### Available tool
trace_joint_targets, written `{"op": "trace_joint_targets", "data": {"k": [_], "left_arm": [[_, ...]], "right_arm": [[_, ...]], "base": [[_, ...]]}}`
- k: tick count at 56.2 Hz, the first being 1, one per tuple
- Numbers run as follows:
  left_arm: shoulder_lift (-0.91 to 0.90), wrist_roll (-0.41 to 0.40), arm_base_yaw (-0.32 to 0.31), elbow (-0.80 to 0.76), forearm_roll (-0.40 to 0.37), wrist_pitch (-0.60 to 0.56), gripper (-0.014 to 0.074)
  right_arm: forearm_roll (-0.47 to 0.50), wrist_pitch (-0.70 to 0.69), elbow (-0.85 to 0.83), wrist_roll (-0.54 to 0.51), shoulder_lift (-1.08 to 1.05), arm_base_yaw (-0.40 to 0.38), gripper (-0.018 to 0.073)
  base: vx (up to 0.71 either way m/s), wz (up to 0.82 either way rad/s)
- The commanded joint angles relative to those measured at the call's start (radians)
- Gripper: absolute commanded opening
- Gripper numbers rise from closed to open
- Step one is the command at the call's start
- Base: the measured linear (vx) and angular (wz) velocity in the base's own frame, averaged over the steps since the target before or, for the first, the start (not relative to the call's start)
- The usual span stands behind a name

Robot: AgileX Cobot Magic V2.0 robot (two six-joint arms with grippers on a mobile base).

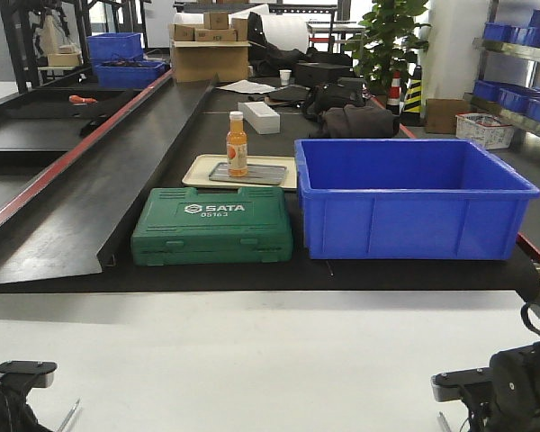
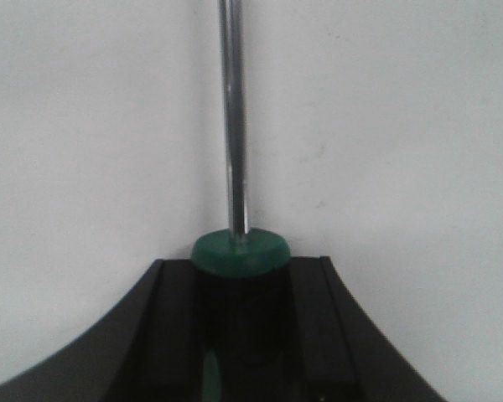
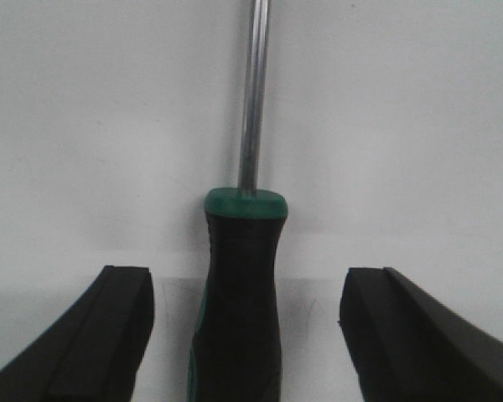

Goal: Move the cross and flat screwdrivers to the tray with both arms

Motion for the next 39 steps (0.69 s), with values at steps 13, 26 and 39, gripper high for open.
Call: {"op": "trace_joint_targets", "data": {"k": [13,26,39], "left_arm": [[-0.033,-0.004,-0.005,-0.012,-0.038,-0.004,-0.0006],[-0.033,-0.004,-0.005,-0.012,-0.038,-0.002,-0.0006],[-0.033,-0.004,-0.005,-0.012,-0.038,0.003,-0.0006]], "right_arm": [[-0.019,-0.073,-0.029,-0.024,0.02,-0.002,0.0515],[-0.015,-0.074,-0.029,-0.023,0.039,-0.002,0.0432],[-0.012,-0.055,-0.029,-0.023,0.039,-0.002,0.0324]], "base": [[0.0,0.0],[0.0,0.0],[0.0,0.0]]}}
